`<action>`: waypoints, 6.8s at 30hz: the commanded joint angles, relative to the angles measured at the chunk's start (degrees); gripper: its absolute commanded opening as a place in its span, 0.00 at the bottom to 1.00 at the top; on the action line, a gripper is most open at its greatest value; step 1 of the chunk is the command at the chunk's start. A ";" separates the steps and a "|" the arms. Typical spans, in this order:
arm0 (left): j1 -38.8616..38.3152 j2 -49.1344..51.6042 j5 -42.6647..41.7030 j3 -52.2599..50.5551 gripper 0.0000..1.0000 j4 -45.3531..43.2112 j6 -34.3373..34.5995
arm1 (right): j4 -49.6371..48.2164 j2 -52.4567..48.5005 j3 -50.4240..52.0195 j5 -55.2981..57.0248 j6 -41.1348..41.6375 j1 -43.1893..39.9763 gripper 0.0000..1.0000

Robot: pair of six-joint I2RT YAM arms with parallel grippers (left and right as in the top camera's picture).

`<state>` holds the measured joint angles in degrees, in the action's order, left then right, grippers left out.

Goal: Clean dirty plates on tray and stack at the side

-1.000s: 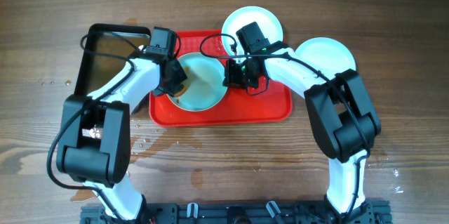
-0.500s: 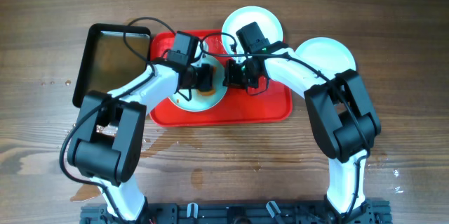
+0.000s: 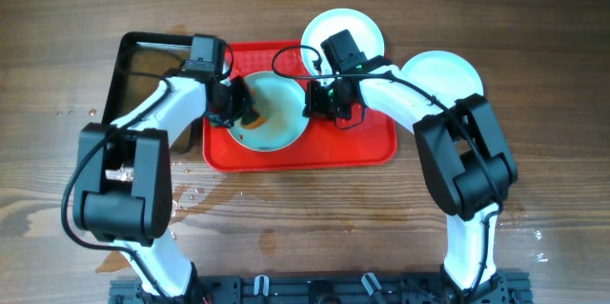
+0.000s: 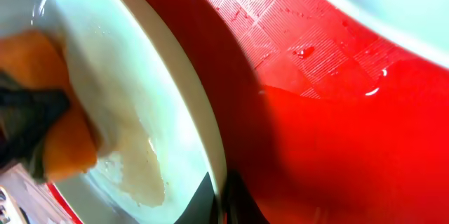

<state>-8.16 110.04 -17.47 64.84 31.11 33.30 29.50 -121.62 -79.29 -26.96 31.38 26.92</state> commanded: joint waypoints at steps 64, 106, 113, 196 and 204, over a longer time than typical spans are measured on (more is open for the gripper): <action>-7.69 -3.76 34.18 9.11 0.04 14.36 7.93 | -0.13 -1.70 -0.48 -1.44 -1.55 0.02 0.04; 2.75 -14.12 27.87 12.02 0.04 24.65 5.97 | 7.10 17.03 -0.61 29.20 -6.88 -0.28 0.04; 2.75 -13.88 25.83 12.00 0.04 23.37 5.95 | 9.20 22.32 -0.59 53.94 -12.52 4.66 0.04; -16.11 -6.47 26.47 -8.37 0.04 -15.41 2.47 | 5.68 12.96 -0.48 41.88 0.26 11.63 0.04; -15.74 -10.84 7.72 -8.37 0.04 -15.23 -8.66 | 5.70 12.33 -0.48 40.35 0.24 10.82 0.04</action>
<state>-23.66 102.43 2.13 57.04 16.08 32.21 35.57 -108.44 -79.53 16.08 31.07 37.58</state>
